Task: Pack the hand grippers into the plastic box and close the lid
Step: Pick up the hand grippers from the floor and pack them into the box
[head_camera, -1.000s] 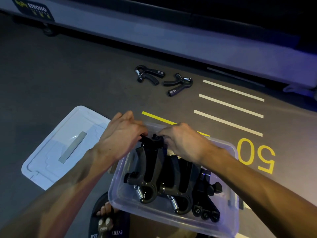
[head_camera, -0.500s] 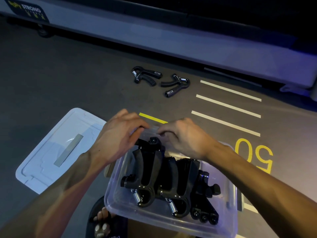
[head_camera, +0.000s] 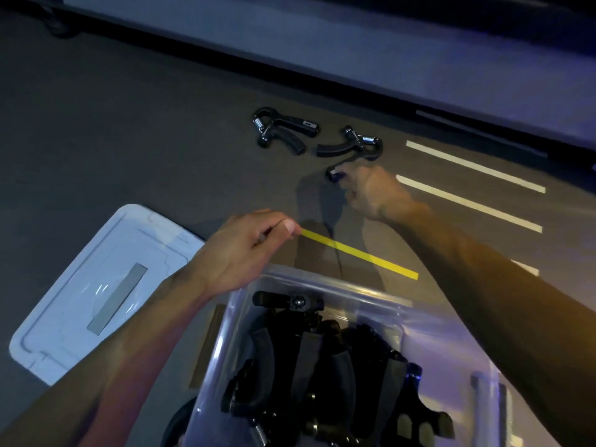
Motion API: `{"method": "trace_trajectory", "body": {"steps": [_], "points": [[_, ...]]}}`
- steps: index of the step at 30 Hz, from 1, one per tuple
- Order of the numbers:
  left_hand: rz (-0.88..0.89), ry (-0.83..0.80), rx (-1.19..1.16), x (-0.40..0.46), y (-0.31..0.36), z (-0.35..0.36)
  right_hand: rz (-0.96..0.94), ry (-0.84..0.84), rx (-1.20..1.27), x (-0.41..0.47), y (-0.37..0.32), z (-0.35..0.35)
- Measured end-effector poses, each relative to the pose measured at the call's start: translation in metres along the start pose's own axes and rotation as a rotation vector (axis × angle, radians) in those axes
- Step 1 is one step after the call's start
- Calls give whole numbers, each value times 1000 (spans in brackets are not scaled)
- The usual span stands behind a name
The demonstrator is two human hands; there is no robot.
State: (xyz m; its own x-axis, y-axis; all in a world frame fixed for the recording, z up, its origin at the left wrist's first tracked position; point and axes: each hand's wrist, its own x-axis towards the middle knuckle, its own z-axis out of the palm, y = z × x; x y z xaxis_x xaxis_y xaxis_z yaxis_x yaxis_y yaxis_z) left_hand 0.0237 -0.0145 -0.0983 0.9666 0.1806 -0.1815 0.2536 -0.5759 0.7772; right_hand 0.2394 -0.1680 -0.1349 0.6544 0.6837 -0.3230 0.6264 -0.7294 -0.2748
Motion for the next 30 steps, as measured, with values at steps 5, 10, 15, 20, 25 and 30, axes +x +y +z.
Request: {"method": "trace_trajectory", "body": {"steps": [5,10,15,20,25,30], "points": [[-68,-45,-39,8,-6,-8,12,-46,-152,42,1,26],[-107,-46,-74,10,-10,-7,-18,2,-246,48,11,31],[-120,-41,-79,4,-4,-8,-143,-3,-367,27,17,30],[-77,-4,-47,-11,11,-9,-246,-58,-384,-9,14,20],[48,113,30,-33,29,-6,-262,79,-260,-55,4,3],[111,172,42,-57,46,-2,-111,261,-75,-106,8,-17]]}}
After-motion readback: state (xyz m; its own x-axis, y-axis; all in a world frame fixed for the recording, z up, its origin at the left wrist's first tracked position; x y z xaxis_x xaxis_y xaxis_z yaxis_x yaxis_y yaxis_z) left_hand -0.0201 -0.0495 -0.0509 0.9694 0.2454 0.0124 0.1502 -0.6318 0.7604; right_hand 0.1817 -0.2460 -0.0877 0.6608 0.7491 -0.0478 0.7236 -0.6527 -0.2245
